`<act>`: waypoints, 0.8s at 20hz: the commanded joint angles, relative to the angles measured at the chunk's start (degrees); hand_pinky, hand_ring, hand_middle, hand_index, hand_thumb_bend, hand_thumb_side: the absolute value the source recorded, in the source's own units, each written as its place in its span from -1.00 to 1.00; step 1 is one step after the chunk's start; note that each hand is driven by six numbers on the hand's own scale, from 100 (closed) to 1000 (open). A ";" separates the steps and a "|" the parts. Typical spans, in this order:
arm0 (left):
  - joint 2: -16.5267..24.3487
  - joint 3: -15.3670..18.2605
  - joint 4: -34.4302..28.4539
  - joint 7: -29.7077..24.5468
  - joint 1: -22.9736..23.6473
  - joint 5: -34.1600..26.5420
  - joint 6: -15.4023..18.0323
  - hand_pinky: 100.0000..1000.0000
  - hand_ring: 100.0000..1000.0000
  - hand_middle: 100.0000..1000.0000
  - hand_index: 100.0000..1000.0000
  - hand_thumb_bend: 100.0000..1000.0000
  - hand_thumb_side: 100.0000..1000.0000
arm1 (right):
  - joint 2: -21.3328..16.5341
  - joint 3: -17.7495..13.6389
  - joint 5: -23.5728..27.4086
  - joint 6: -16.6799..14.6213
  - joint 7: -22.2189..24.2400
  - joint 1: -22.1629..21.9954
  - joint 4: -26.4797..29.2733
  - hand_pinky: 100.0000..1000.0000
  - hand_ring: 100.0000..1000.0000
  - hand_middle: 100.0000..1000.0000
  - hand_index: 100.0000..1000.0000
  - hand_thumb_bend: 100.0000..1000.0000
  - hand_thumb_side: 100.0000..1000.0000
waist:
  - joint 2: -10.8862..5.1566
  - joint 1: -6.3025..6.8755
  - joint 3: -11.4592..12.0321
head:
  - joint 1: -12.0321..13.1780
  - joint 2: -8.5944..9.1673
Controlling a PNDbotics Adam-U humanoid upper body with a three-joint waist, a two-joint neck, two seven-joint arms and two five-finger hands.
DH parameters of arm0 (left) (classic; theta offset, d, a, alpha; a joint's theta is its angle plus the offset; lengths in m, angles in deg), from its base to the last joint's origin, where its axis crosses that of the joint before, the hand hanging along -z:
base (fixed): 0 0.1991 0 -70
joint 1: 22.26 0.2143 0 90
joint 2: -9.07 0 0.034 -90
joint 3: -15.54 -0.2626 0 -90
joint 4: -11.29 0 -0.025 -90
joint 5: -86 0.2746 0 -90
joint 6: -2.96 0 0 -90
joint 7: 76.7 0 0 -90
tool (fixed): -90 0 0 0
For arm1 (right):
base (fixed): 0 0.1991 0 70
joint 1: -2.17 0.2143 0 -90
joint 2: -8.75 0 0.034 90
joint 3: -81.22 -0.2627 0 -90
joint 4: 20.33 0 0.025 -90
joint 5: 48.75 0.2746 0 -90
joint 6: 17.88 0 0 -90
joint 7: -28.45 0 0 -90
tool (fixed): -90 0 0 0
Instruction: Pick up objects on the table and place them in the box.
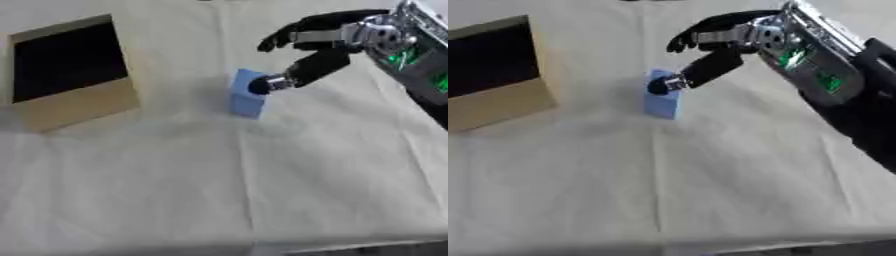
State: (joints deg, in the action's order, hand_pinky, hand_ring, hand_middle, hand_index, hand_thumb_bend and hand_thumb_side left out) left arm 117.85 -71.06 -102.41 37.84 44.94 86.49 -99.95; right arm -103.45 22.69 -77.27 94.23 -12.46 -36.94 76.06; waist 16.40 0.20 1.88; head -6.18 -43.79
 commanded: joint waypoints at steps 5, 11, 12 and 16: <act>1.06 0.23 -0.89 -0.29 -1.44 -0.09 0.13 0.80 0.77 0.36 0.69 -0.53 0.64 | -0.01 -1.02 0.26 1.69 2.54 0.75 -3.06 0.87 1.00 0.87 1.00 0.01 0.86 | -0.26 -0.10 0.51 | 0.02 -0.33; 0.99 0.21 -0.89 -0.38 -1.76 -0.12 0.17 0.80 0.76 0.35 0.68 -0.54 0.64 | 0.33 -0.95 0.60 1.61 2.59 0.68 -4.11 0.87 1.00 0.87 1.00 0.01 0.83 | -0.07 -0.07 0.60 | 0.03 -0.33; 0.95 0.21 -0.89 -0.40 -1.76 -0.14 0.16 0.80 0.76 0.35 0.68 -0.54 0.64 | 0.38 -0.90 0.35 1.48 2.48 0.58 -4.22 0.87 1.00 0.87 1.00 0.00 0.82 | -0.09 -0.05 0.54 | 0.06 -0.33; 0.75 0.10 -0.89 -0.53 -1.75 -0.21 0.08 0.80 0.74 0.33 0.68 -0.55 0.64 | 0.62 -0.64 -2.09 0.34 1.51 -0.01 -4.61 0.88 1.00 0.86 1.00 -0.04 0.70 | -0.13 0.02 0.45 | -0.39 -0.33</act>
State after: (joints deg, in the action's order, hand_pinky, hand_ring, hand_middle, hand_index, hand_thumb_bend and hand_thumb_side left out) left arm 117.78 -71.19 -102.41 37.49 44.00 86.41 -99.84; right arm -102.24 22.67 -78.48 93.70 -12.01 -37.64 71.36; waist 17.31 0.08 2.36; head -6.37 -43.79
